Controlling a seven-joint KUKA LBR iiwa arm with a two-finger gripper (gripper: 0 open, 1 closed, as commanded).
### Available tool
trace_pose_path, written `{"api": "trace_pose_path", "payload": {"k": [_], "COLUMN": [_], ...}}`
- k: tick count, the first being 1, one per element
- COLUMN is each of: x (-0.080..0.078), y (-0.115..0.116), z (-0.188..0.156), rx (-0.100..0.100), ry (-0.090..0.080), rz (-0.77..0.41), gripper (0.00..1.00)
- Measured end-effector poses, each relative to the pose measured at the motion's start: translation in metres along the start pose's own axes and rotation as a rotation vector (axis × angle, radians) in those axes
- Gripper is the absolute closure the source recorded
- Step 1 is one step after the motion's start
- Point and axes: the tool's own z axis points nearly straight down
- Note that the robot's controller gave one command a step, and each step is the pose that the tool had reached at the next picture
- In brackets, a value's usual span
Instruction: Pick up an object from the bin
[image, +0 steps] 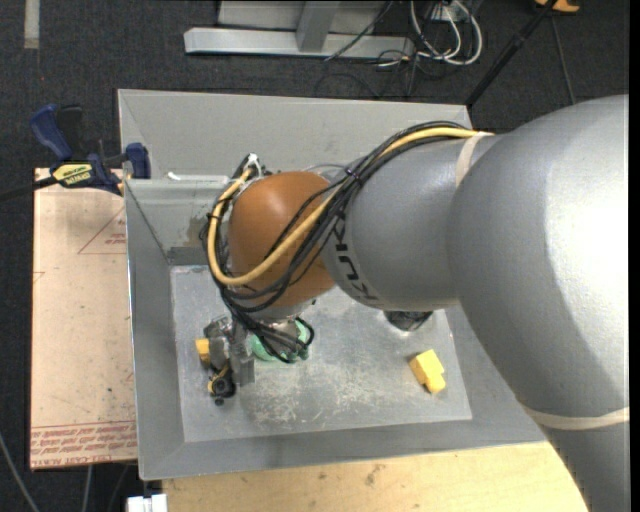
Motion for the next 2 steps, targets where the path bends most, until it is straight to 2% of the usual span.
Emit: {"api": "trace_pose_path", "payload": {"k": [1, 2], "x": [0.010, -0.033], "y": [0.003, 0.015], "z": [-0.046, -0.068], "rx": [0.000, 0.001], "ry": [0.010, -0.011], "rz": [-0.002, -0.018], "gripper": [1.00, 1.00]}}
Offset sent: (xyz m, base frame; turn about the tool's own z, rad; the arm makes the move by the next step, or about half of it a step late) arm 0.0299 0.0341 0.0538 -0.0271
